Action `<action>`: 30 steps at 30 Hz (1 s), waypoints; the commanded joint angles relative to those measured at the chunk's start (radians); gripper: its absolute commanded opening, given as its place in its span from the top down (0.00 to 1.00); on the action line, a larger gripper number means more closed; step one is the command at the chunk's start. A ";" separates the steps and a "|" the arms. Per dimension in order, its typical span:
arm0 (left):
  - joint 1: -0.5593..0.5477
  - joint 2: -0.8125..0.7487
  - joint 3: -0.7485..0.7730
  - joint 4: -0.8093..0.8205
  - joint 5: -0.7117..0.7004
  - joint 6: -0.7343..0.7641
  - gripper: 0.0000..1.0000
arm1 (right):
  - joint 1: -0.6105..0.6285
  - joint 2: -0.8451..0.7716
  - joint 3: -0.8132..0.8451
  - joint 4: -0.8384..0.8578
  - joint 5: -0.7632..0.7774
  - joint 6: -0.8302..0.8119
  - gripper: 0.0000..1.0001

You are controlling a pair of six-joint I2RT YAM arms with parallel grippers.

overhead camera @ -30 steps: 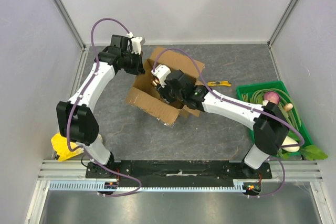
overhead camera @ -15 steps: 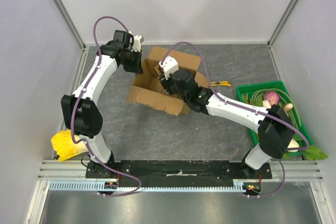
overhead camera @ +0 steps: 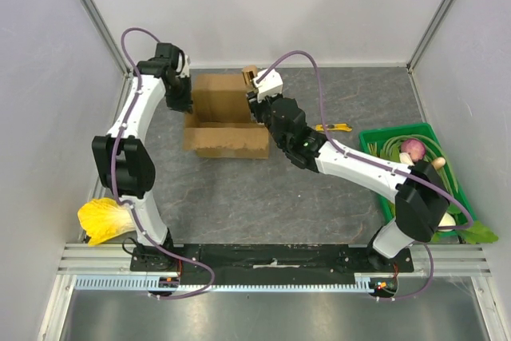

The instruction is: Unpack the express box

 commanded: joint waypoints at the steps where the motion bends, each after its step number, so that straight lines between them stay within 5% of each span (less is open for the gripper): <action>1: 0.067 0.001 0.045 -0.020 -0.022 -0.052 0.98 | -0.016 -0.076 0.086 0.165 0.085 -0.029 1.00; 6: 0.154 -0.001 0.002 -0.018 -0.113 -0.073 0.98 | -0.020 -0.090 0.058 0.177 0.144 -0.029 1.00; 12: 0.187 -0.047 -0.098 0.034 -0.105 -0.081 0.82 | -0.025 -0.111 0.011 0.237 0.270 -0.082 1.00; 19: 0.187 -0.145 -0.129 0.104 -0.055 -0.035 0.27 | -0.034 -0.163 -0.046 0.173 0.204 -0.032 1.00; 20: 0.187 -0.175 -0.123 0.115 -0.046 -0.032 0.05 | -0.042 -0.171 -0.054 0.152 0.170 -0.006 1.00; 27: 0.187 -0.307 -0.099 0.253 0.114 -0.055 0.01 | -0.102 -0.243 -0.108 0.063 -0.067 0.080 1.00; 30: 0.199 -0.315 -0.095 0.334 0.336 -0.070 0.00 | -0.117 -0.292 -0.121 0.049 -0.173 0.108 1.00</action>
